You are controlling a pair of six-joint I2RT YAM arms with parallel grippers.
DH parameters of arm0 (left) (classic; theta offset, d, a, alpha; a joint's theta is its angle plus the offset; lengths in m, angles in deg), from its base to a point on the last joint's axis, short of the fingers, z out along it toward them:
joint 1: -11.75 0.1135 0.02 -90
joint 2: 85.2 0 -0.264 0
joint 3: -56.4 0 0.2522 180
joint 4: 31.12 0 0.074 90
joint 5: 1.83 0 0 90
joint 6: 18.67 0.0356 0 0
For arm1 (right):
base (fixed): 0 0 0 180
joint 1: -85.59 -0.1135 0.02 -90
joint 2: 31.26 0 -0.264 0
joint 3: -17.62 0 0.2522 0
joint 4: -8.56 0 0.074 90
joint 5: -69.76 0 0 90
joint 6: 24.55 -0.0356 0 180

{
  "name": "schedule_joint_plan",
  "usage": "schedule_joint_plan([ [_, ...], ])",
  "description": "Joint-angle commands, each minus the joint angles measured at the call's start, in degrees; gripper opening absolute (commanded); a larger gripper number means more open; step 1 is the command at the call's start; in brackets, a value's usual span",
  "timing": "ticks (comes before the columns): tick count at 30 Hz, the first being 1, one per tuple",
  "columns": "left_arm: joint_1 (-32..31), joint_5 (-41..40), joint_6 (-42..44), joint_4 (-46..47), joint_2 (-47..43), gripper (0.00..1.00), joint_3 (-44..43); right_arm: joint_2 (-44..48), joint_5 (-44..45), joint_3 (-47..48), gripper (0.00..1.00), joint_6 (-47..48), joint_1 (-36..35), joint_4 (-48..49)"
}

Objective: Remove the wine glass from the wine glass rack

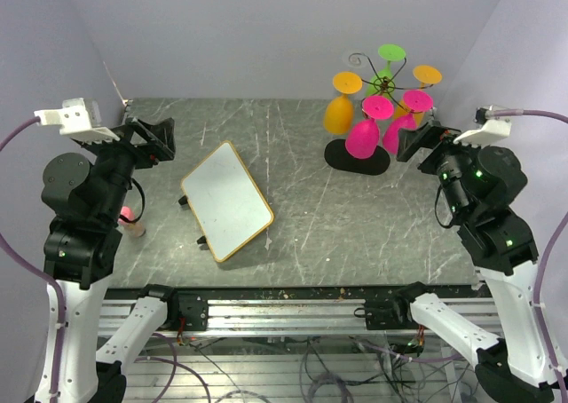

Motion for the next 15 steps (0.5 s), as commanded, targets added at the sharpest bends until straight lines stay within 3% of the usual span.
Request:
schedule_joint_plan([
  [1,-0.04,-2.39,1.98,7.25,-1.26,0.99,4.37,-2.15,2.74,-1.04,0.99,-2.94,1.27,-3.08],
  [5,-0.04,-4.37,0.62,7.41,-1.79,0.99,6.31,-4.13,3.78,-1.46,0.99,-4.31,2.25,-3.59],
  [15,-0.04,-1.33,1.51,0.50,-0.45,0.99,1.17,-12.23,9.14,4.69,0.99,-13.60,3.83,-4.17],
])
